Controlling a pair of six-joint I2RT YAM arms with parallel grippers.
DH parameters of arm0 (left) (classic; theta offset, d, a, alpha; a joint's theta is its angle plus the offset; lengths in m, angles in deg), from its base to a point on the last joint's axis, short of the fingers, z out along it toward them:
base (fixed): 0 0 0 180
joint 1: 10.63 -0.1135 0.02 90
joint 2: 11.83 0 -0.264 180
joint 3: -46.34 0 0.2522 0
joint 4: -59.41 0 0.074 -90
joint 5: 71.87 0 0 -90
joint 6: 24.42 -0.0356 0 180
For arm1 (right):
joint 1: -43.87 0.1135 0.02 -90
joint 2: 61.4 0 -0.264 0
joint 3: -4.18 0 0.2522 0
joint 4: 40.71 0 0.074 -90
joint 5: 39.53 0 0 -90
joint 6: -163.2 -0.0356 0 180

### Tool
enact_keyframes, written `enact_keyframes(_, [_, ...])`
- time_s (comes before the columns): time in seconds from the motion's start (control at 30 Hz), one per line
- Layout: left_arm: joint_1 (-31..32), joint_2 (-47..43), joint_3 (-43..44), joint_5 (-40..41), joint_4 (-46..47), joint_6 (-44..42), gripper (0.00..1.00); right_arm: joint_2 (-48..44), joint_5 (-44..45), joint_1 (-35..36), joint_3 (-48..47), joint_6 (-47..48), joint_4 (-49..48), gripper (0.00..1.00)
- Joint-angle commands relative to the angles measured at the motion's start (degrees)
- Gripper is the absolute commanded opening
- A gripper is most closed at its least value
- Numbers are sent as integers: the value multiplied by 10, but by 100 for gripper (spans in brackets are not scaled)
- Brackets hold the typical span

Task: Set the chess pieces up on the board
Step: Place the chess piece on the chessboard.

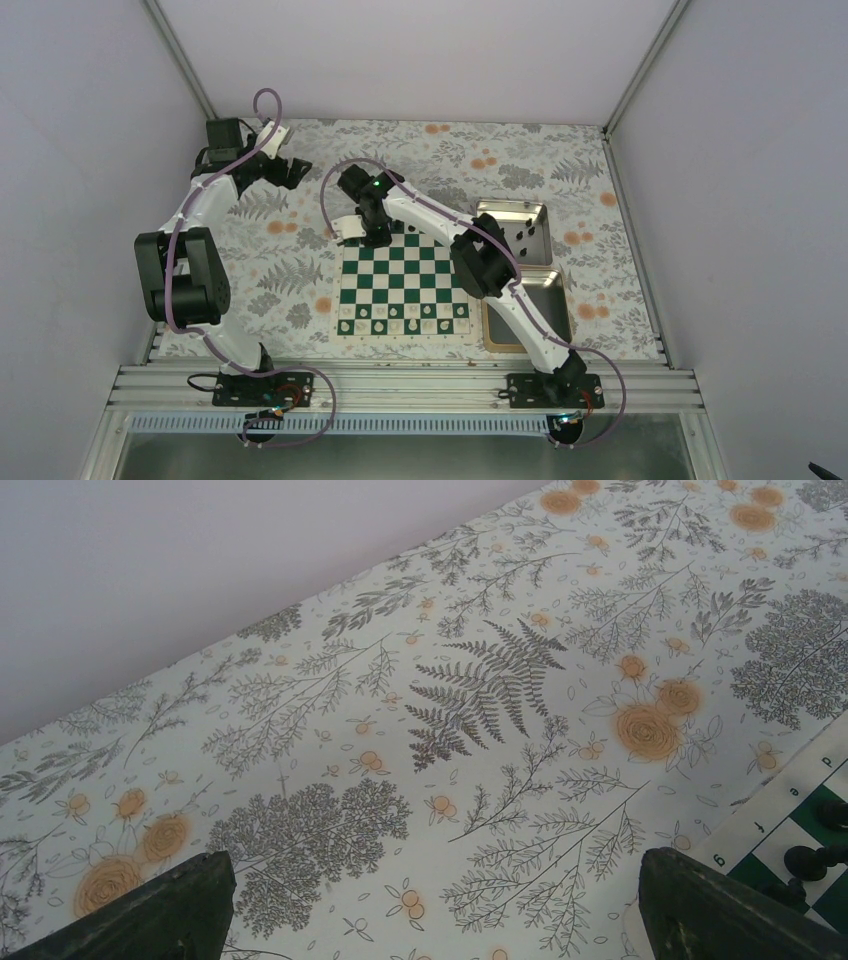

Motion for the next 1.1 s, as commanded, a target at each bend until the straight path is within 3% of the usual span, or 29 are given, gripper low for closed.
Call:
enact_keyframes(0.0, [-5,-20,-8,-18,17,2,100,2,9,-5,5,-2,-15,11])
enact_keyframes(1.07, [-5,-20,-1,-21,14,6,100,-43,10,-11,2,-3,-3,6])
